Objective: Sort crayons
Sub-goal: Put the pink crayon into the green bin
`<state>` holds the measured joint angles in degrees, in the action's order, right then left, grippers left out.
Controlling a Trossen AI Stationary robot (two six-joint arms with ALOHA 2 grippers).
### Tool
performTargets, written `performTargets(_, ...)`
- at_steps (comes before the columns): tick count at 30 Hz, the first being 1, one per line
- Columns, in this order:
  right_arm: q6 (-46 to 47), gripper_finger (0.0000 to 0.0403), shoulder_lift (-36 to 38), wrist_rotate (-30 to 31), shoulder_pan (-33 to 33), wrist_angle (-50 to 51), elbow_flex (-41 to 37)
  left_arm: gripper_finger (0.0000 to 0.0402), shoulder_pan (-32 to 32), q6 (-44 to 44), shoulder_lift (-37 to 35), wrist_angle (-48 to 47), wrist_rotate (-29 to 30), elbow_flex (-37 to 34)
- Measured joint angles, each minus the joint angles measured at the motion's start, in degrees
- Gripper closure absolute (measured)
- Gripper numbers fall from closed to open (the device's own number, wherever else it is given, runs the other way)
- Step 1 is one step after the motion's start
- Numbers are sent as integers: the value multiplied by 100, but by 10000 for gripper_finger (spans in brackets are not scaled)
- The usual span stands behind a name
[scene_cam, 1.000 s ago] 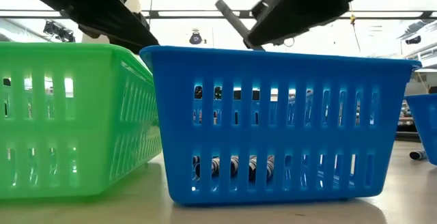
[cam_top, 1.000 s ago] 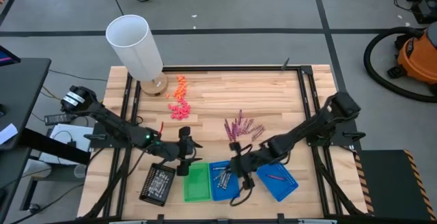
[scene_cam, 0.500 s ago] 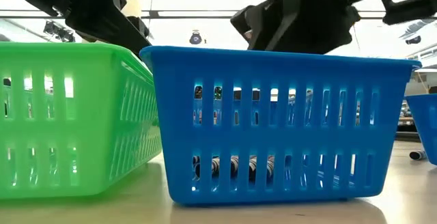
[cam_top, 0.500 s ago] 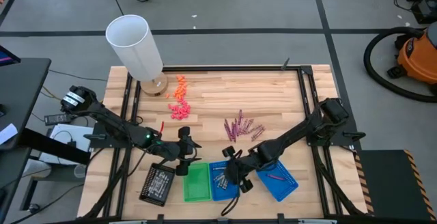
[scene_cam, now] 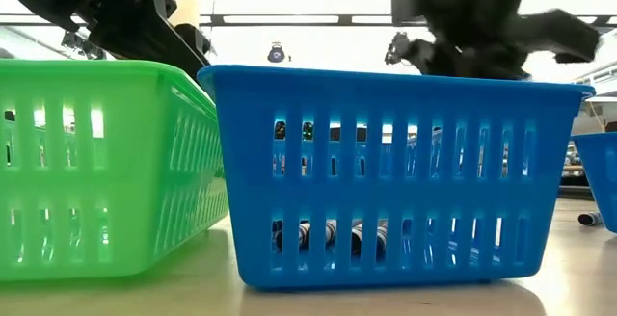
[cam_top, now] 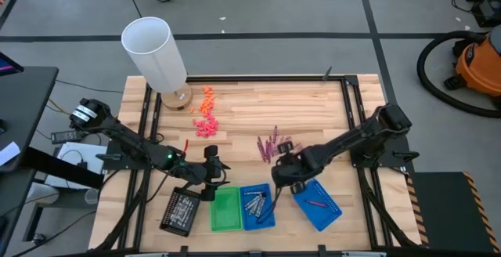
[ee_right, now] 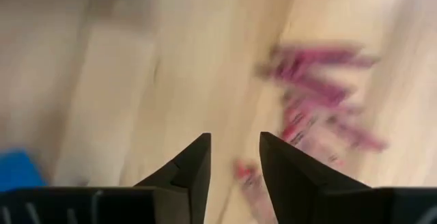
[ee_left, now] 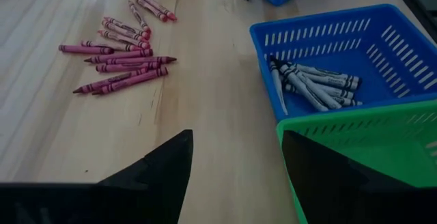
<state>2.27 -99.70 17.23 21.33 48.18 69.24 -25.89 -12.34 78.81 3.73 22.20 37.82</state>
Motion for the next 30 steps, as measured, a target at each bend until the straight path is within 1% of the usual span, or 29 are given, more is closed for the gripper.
performTargets(4, 14, 274, -4, -435, -196, 133, -312, 163, -5, 2, 0, -12, 0, 0)
performTargets(14, -204, 275, -4, -520, -702, 100, -952, 163, -9, 7, 0, -39, 0, 0)
performTargets(21, -445, 275, -4, -552, -1024, 46, -1062, 163, -9, 7, 0, -100, 0, 0)
performTargets(30, -682, 275, -41, -687, -1242, -52, -1128, 163, -9, 7, 0, -186, 0, 0)
